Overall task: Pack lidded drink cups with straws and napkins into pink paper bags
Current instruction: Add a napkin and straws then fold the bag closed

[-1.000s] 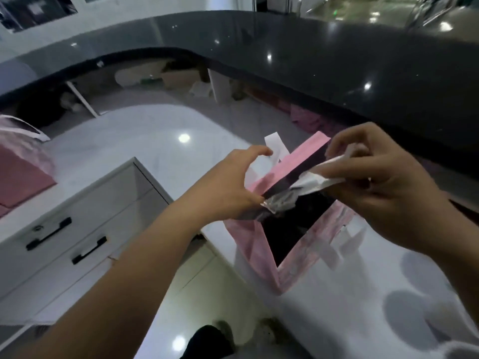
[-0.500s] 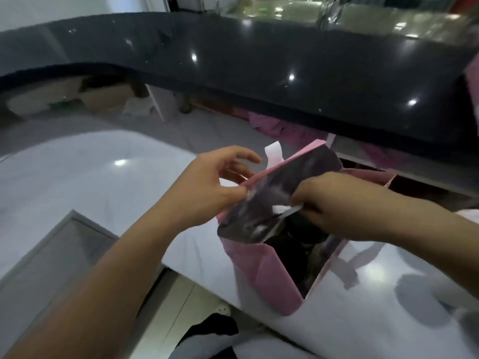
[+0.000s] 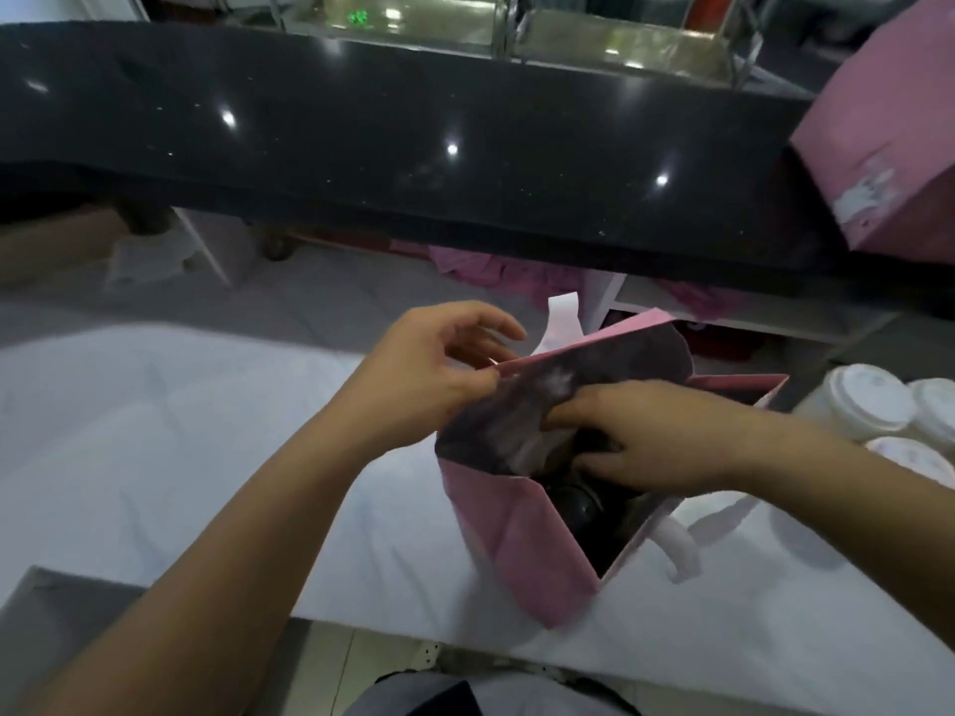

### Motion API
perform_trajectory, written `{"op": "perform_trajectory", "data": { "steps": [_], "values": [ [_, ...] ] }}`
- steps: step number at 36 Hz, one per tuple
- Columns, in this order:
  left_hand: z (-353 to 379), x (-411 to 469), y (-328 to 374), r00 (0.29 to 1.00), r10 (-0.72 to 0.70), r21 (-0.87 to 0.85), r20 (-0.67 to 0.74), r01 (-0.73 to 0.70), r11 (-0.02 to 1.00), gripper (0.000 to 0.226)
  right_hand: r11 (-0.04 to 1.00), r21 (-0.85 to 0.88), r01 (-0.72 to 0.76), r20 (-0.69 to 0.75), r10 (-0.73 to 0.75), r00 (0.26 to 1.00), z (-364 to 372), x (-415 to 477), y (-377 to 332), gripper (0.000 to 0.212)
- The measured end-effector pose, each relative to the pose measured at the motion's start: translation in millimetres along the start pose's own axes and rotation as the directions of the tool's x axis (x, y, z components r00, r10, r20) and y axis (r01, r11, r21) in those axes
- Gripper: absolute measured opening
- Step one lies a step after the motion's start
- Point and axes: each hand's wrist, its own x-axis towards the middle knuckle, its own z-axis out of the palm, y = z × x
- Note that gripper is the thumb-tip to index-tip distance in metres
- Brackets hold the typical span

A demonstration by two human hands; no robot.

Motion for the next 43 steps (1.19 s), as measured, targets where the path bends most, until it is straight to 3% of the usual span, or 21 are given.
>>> {"op": "perform_trajectory", "data": {
  "steps": [3,6,8,10,11,14,17,19,22,24,26,29,31,33,35,39,43],
  "values": [
    [-6,18,-1,0.996,0.034,0.027,0.078,-0.036,0.999,0.028,0.990,0.131,-0.054,-0.274,0.089,0.958,-17,-33,5,0.036],
    [-8,40,-1,0.989,0.060,0.085,0.139,-0.072,0.994,0.027,0.915,0.401,-0.036,-0.566,0.279,0.776,-21,-60,24,0.023],
    [-7,55,2,0.984,0.077,0.104,0.160,-0.095,0.990,0.026,0.841,0.540,-0.032,-0.652,0.442,0.616,-12,-70,44,0.015],
    [-3,65,6,0.982,0.103,0.082,0.160,-0.117,0.990,0.026,0.649,0.760,0.024,-0.577,0.659,0.482,6,-77,65,0.015],
    [0,68,8,0.982,0.119,0.069,0.150,-0.130,0.989,0.025,0.502,0.862,0.069,-0.474,0.750,0.461,18,-79,74,0.023],
    [7,67,9,0.984,0.151,0.042,0.093,-0.155,0.987,0.041,0.091,0.986,0.141,-0.153,0.828,0.540,60,-84,88,0.050],
    [13,51,-2,0.996,0.088,-0.027,0.027,-0.087,0.996,0.072,-0.118,0.976,0.185,-0.026,0.776,0.630,99,-83,84,0.065],
    [16,31,-16,0.993,0.060,-0.137,-0.102,-0.074,0.988,0.076,-0.164,0.967,0.194,-0.003,0.757,0.653,116,-77,77,0.068],
    [12,-2,-45,0.932,0.024,-0.321,-0.363,-0.149,0.935,0.057,-0.222,0.936,0.274,0.002,0.780,0.626,127,-63,62,0.064],
    [5,-18,-66,0.905,-0.052,-0.414,-0.421,-0.141,0.899,0.051,-0.231,0.914,0.333,-0.021,0.794,0.608,133,-54,52,0.054],
    [-3,-28,-88,0.930,-0.146,-0.527,-0.336,-0.058,0.848,0.047,-0.175,0.910,0.375,-0.084,0.809,0.582,140,-44,46,0.040],
    [-7,-39,-121,0.973,-0.228,-0.506,0.038,0.216,0.835,0.061,-0.111,0.908,0.404,-0.162,0.796,0.583,147,-35,36,0.038],
    [-2,-48,-137,0.907,-0.238,-0.311,0.348,0.351,0.883,0.089,-0.123,0.902,0.415,-0.172,0.778,0.605,153,-29,33,0.049],
    [7,-53,-145,0.828,-0.204,-0.244,0.522,0.374,0.895,0.108,-0.139,0.891,0.431,-0.172,0.776,0.607,158,-24,27,0.045],
    [16,-54,-146,0.823,-0.160,-0.276,0.545,0.356,0.893,0.116,-0.146,0.892,0.428,-0.164,0.778,0.607,163,-19,20,0.036],
    [25,-45,-148,0.880,-0.124,-0.270,0.458,0.271,0.924,0.118,-0.110,0.923,0.368,-0.141,0.796,0.589,165,-17,10,0.041],
    [13,-33,-150,0.925,-0.096,-0.310,0.367,0.219,0.925,0.100,-0.197,0.886,0.420,-0.107,0.795,0.597,166,-28,13,0.064]
  ]
}}
